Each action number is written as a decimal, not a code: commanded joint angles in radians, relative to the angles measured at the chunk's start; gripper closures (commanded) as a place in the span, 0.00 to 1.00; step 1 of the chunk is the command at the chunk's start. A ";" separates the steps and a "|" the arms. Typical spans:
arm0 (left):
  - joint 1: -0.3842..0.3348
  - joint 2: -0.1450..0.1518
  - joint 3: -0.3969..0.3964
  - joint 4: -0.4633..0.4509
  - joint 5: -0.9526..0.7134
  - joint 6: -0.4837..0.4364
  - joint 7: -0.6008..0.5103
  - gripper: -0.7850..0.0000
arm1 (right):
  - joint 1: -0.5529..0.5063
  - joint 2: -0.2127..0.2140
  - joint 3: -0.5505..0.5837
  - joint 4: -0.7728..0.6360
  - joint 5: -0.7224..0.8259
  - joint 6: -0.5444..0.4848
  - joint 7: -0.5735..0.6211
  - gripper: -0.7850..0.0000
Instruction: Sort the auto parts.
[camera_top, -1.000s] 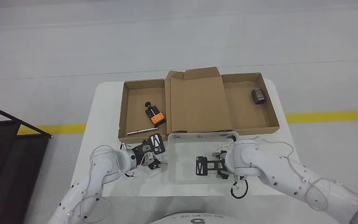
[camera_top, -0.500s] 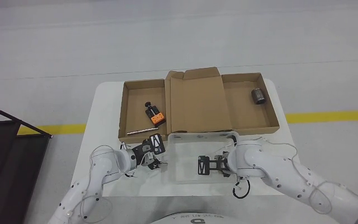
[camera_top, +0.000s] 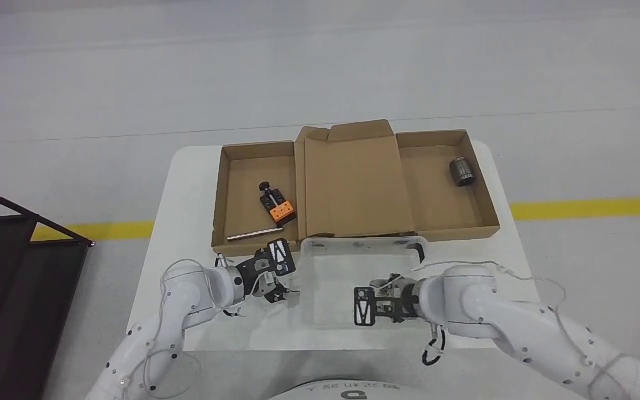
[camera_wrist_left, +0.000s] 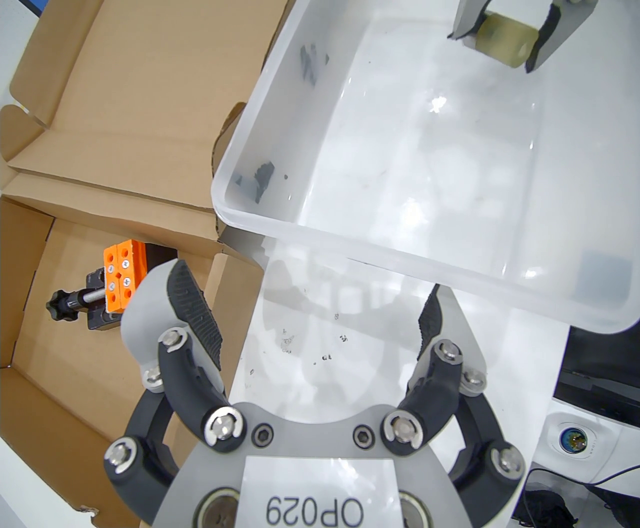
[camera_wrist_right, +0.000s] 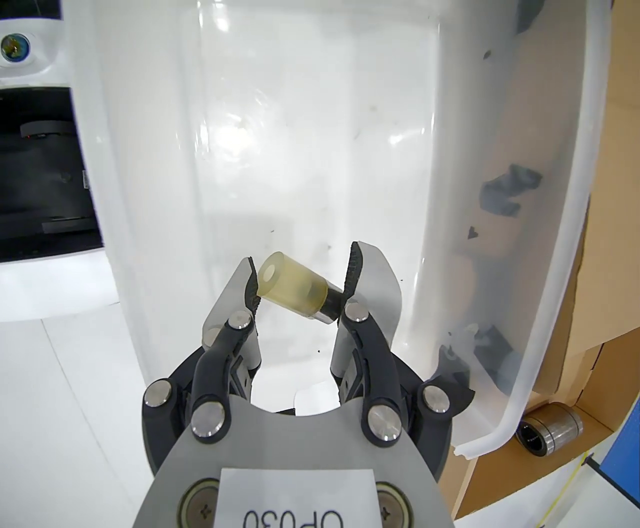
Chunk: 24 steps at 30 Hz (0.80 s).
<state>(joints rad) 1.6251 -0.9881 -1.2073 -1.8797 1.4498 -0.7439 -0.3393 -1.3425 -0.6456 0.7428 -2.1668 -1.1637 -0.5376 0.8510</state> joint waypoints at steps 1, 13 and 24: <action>0.000 0.000 0.000 0.000 0.000 0.000 0.000 0.00 | -0.037 0.019 0.047 -0.016 -0.022 -0.024 -0.099 1.00; 0.000 0.000 0.000 0.000 0.000 0.000 0.000 0.00 | -0.326 0.119 0.328 -0.075 -0.206 -0.068 -0.589 1.00; 0.000 0.000 0.000 0.000 0.000 0.000 0.000 0.00 | -0.495 0.153 0.411 -0.057 -0.381 -0.043 -0.850 1.00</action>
<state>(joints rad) 1.6251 -0.9881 -1.2073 -1.8797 1.4498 -0.7439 -0.3393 -1.8371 -0.4926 1.1535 -2.2232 -1.5452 -0.5807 -0.0018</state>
